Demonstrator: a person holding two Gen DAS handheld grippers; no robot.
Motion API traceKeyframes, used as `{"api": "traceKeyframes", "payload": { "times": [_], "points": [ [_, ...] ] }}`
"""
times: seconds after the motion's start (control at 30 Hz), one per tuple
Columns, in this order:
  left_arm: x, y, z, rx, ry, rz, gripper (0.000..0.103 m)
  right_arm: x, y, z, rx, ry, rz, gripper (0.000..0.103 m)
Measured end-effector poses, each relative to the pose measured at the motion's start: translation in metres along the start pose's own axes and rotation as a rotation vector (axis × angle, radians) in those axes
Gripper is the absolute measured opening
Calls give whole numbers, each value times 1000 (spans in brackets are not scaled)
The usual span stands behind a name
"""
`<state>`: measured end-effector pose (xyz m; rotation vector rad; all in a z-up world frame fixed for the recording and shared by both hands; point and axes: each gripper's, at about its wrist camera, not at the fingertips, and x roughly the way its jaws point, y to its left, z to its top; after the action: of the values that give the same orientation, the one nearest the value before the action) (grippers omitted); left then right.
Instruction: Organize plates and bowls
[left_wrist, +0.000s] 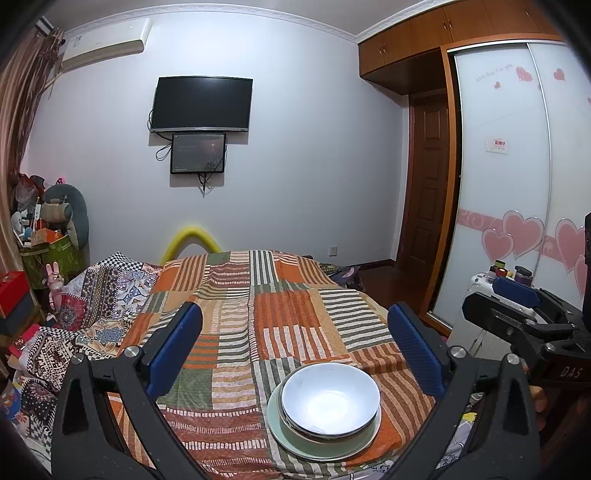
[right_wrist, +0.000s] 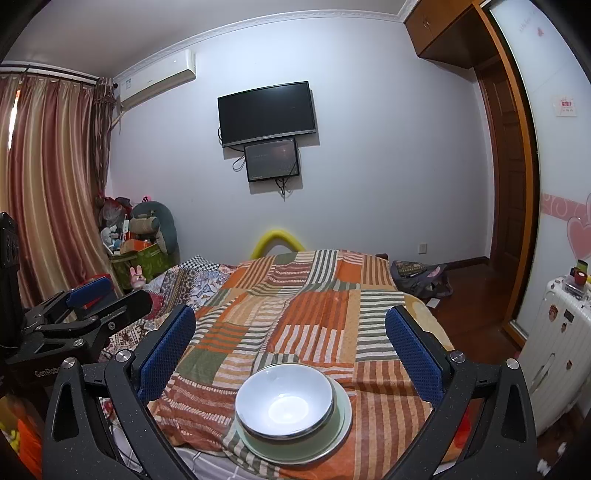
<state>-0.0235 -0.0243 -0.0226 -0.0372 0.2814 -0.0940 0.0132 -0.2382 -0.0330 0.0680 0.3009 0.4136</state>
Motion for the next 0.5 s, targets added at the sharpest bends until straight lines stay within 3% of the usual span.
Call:
{"api": "traceKeyframes", "payload": {
  "times": [0.5],
  "points": [
    [1,1,0,-10,7,-3,103,-1,0,0,9,0,5,103]
  ]
}}
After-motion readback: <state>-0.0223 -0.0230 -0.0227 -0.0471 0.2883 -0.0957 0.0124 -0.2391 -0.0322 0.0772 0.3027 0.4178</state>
